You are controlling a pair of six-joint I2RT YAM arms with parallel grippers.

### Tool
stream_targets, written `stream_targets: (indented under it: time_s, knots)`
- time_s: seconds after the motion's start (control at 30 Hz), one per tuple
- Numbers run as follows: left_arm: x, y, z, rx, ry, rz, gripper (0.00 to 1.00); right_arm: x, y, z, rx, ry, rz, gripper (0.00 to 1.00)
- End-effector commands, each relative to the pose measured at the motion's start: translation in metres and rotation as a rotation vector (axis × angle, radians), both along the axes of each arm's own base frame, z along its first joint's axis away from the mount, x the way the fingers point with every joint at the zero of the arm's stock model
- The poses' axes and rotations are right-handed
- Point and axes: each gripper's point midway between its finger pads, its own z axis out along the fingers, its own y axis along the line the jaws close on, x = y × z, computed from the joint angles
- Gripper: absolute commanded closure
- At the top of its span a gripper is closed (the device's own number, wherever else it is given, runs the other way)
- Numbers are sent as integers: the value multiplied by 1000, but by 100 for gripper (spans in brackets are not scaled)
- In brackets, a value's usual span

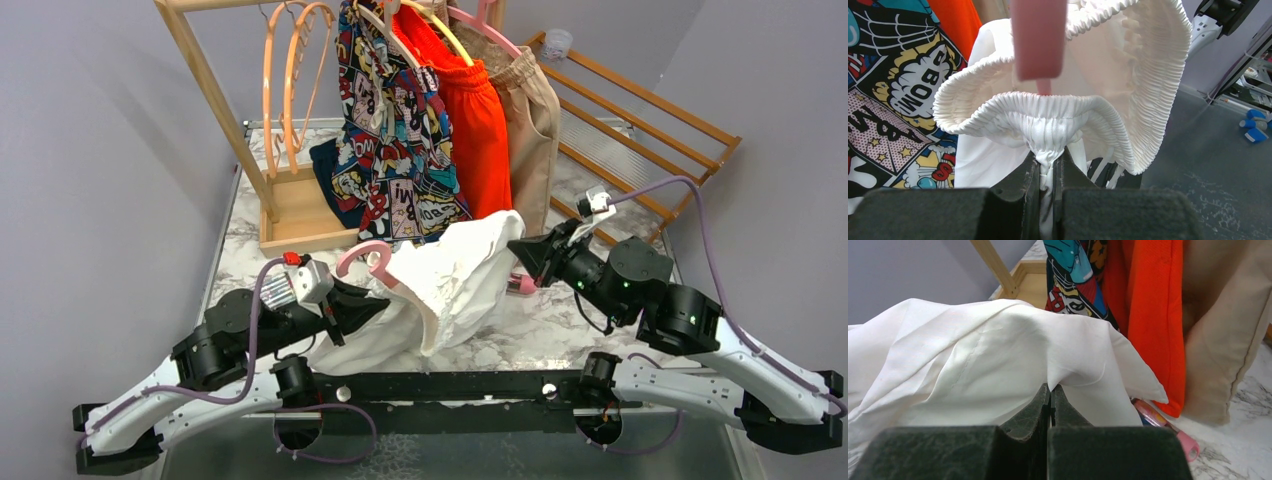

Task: Place the shorts on the hanger
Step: Hang the shorts on the hanger.

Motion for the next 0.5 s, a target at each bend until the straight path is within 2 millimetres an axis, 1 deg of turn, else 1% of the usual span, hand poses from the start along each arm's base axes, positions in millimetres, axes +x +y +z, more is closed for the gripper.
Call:
stream_targets:
  time_s: [0.0, 0.1, 0.2, 0.27, 0.3, 0.33, 0.4, 0.43, 0.47]
  knots:
    - [3, -4, 40, -102, -79, -1, 100, -4, -22, -23, -40, 76, -70, 99]
    - [10, -11, 41, -94, -101, 18, 100, -13, -30, -49, -60, 166, -77, 99]
    - [16, -15, 42, -89, -121, 36, 100, -26, -32, -78, -62, 258, -56, 99]
    - [19, -18, 41, -82, -127, 45, 100, -32, -35, -89, -60, 291, -47, 99]
    - [21, -19, 40, -76, -127, 46, 100, -35, -37, -91, -63, 296, -43, 99]
    - [22, -21, 37, -65, -125, 46, 100, -36, -39, -91, -70, 295, -39, 96]
    - [22, -26, 30, -34, -115, 37, 100, -37, -43, -82, -88, 267, -25, 74]
    - [23, -27, 26, -16, -109, 36, 100, -37, -44, -74, -99, 239, -10, 62]
    - [24, -29, 21, 4, -102, 34, 100, -37, -45, -65, -109, 211, 2, 53]
